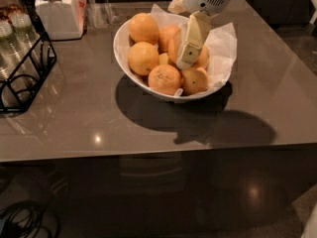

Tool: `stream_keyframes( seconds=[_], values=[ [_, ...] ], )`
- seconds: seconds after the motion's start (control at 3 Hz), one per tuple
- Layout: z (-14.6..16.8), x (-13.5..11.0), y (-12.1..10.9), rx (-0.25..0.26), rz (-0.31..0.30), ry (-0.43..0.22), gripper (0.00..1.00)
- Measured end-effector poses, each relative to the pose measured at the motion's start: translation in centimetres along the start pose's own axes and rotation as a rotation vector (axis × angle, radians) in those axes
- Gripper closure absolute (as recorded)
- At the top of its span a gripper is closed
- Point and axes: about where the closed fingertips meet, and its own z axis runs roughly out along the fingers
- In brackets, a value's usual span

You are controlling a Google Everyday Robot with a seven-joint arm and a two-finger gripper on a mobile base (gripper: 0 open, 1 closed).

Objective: Pick orange from white bowl

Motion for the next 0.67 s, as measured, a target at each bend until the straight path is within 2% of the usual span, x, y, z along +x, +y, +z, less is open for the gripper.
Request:
stream_keyframes(
  seconds=[0.33, 0.67],
  values=[
    [0.5, 0.3, -2.7, 0.013, 0.011, -0.023, 0.0],
    [2.7, 0.7, -6.7, -0.001, 0.016, -0.047, 0.0]
  ],
)
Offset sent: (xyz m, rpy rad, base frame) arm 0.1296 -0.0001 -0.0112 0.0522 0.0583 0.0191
